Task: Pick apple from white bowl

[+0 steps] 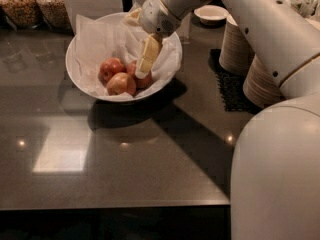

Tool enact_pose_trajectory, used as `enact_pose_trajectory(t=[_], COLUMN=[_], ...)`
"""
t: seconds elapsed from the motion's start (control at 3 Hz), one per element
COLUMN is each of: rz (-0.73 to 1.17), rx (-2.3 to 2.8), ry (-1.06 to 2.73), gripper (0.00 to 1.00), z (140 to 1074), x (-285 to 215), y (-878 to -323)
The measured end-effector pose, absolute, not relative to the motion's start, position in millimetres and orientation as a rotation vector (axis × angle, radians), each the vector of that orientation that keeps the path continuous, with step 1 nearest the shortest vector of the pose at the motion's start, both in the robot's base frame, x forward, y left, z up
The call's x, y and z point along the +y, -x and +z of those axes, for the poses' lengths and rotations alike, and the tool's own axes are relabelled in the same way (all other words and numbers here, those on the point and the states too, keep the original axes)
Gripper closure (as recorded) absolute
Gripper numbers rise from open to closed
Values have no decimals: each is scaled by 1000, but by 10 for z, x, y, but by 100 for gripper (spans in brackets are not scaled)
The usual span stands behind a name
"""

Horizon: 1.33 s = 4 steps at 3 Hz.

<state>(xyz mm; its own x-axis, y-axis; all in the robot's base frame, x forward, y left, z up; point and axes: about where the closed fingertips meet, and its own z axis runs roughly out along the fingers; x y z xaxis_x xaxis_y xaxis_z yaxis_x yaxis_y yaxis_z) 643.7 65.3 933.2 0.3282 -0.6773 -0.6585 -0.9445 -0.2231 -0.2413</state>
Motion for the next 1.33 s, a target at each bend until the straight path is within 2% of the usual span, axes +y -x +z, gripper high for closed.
enact_pose_trajectory(t=[0.67,1.33], rz=[650,681], rx=[1599,1603], ry=[1942,1937], gripper=[0,0], z=[8924,8806], x=[474,523], y=[-6600,-6630])
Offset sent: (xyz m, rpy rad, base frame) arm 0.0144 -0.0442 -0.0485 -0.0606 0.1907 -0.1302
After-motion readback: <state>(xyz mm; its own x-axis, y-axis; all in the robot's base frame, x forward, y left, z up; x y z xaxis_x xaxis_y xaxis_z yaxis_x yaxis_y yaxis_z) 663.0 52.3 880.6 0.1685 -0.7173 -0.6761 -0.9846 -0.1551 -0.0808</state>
